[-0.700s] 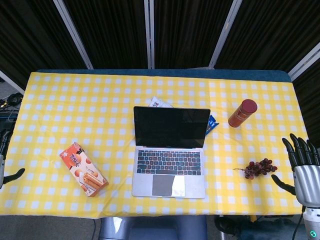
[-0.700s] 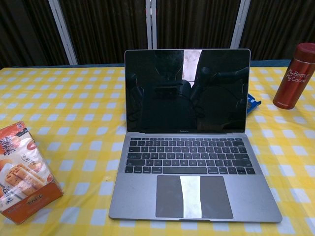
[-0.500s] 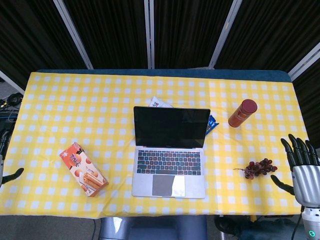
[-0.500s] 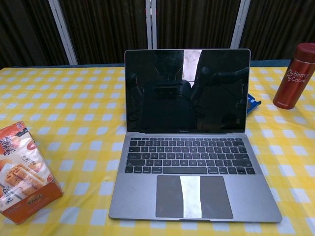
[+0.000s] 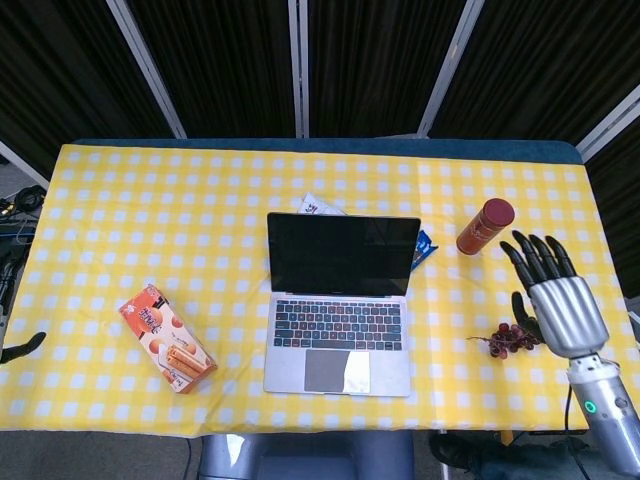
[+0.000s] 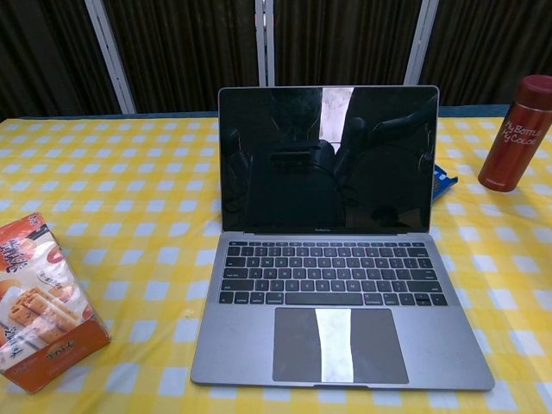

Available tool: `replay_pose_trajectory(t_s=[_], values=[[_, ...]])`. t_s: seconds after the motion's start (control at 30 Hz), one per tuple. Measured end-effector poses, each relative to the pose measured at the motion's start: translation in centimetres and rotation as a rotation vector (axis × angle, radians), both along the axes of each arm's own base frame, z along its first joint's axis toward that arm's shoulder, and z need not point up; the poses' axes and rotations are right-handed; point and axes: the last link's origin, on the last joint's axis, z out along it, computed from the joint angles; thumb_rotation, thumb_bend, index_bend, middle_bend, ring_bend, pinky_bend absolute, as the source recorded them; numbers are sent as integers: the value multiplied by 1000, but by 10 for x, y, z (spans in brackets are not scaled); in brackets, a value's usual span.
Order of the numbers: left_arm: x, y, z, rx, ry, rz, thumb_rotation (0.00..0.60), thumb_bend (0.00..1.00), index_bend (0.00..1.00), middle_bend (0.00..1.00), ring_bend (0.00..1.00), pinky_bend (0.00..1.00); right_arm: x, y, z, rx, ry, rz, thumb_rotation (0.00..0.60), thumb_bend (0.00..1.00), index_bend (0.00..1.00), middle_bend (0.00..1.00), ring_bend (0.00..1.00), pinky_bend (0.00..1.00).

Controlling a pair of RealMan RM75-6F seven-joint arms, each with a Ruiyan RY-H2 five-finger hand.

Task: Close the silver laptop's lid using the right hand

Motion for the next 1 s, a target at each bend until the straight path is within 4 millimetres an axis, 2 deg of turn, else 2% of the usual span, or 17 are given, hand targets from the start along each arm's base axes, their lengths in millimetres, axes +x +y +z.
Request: replay_pose_trajectory(t_s=[0.13, 0.3, 0.43, 0.57, 0.77, 0.87, 1.0], values=[[0, 1, 0, 0, 0, 3, 600, 0, 0, 0, 0, 0, 32, -44, -8, 128, -20, 5, 600, 1000, 0, 0, 0, 0], [-1, 2, 0, -3, -11, 5, 600, 0, 0, 0, 0, 0, 86, -100, -24, 275, -85, -8, 600, 1000, 0, 22, 0, 0], [-2, 3, -1, -9, -15, 10, 600, 0, 0, 0, 0, 0, 114, -126, -35, 311, -111, -20, 600, 1000, 30, 66, 0, 6], [-4, 5, -2, -18, -15, 12, 600, 0, 0, 0, 0, 0, 136, -147, -54, 339, -117, -46, 600, 1000, 89, 121, 18, 66], [-4, 6, -2, -13, -17, 11, 600, 0, 0, 0, 0, 0, 147, -164, -90, 384, -77, -121, 600, 1000, 170, 202, 111, 165], [-5, 7, -1, -13, -18, 17, 600, 0, 0, 0, 0, 0, 145, -170, -109, 401, -57, -164, 600, 1000, 175, 205, 116, 169], [-6, 8, -1, -14, -20, 23, 600, 0, 0, 0, 0, 0, 141, -176, -125, 405, -38, -202, 600, 1000, 179, 228, 140, 174]])
